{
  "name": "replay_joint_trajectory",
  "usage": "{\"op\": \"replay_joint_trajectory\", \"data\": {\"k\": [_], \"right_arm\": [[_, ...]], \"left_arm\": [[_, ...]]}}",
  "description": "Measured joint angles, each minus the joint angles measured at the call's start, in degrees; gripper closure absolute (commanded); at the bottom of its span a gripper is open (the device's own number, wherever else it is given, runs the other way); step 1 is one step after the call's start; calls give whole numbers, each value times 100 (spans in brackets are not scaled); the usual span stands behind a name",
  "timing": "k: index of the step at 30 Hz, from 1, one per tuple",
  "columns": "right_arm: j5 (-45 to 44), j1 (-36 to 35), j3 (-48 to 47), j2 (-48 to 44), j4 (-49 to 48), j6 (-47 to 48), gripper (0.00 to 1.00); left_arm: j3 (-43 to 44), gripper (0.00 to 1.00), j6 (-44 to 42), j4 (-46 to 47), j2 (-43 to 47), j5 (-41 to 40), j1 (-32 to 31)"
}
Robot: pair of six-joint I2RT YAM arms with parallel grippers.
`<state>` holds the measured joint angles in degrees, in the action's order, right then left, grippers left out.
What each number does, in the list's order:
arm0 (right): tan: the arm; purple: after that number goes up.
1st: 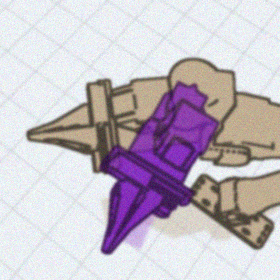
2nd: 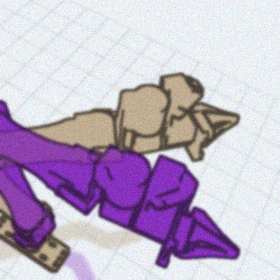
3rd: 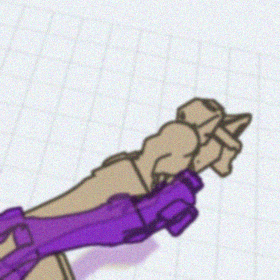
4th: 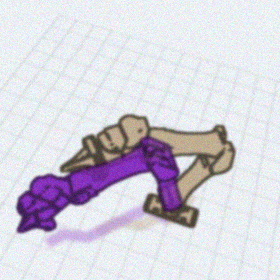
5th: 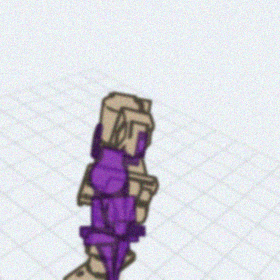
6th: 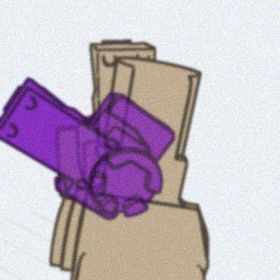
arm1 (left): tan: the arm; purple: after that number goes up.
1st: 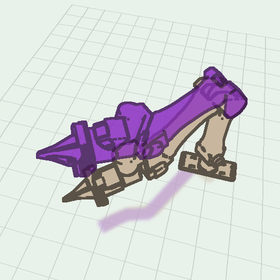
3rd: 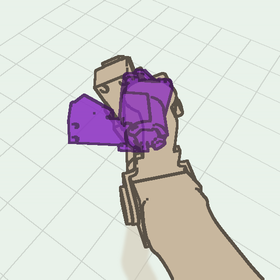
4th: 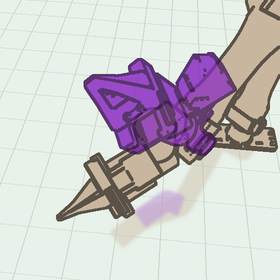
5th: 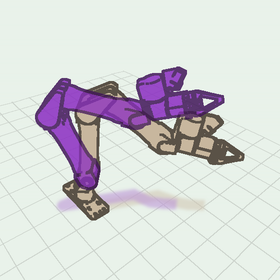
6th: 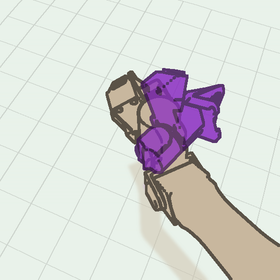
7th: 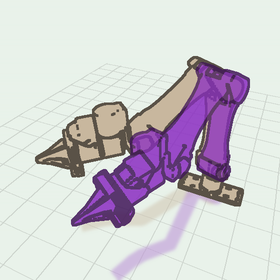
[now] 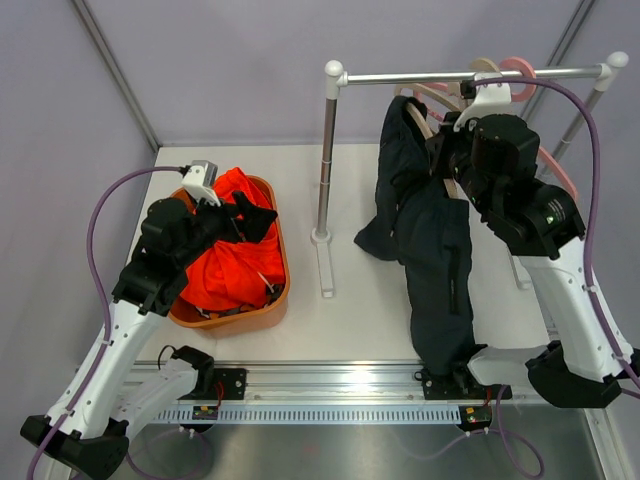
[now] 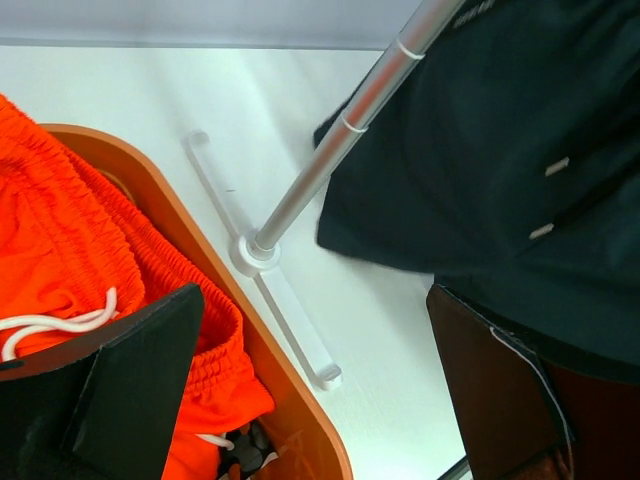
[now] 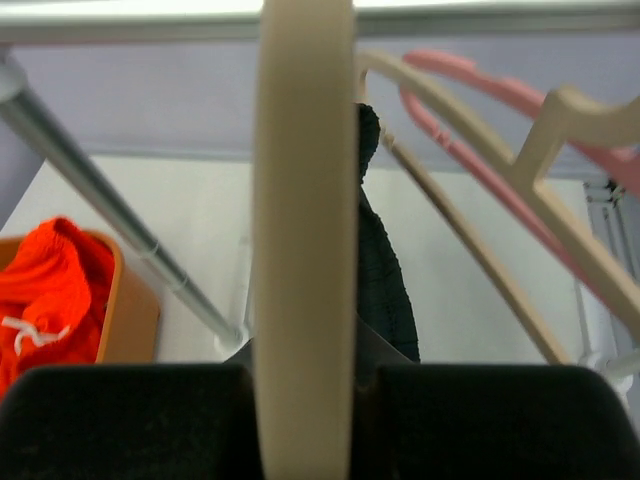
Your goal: Remove the shorts from the hanger
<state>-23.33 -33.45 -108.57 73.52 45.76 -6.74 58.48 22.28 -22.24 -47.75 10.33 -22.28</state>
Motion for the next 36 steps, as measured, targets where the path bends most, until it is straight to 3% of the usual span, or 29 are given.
{"op": "replay_joint_trajectory", "data": {"k": [5, 11, 20, 25, 36], "right_arm": [[625, 0, 579, -592, 621, -308, 100], [1113, -136, 1412, -1300, 918, -680, 100], [647, -1576, 1725, -1270, 990, -1132, 100], [273, -1836, 1725, -1091, 994, -1263, 100], [-120, -2076, 1655, -1047, 1010, -1316, 100]], "left_arm": [[63, 1, 7, 98, -66, 192, -267], [595, 1, 9, 177, -503, -328, -1786], [1058, 1, 396, 942, -1845, -1362, -2830], [1226, 1, 634, 1246, -2468, -1731, -3115], [1329, 3, 922, 1591, -2774, -2111, -3150]]}}
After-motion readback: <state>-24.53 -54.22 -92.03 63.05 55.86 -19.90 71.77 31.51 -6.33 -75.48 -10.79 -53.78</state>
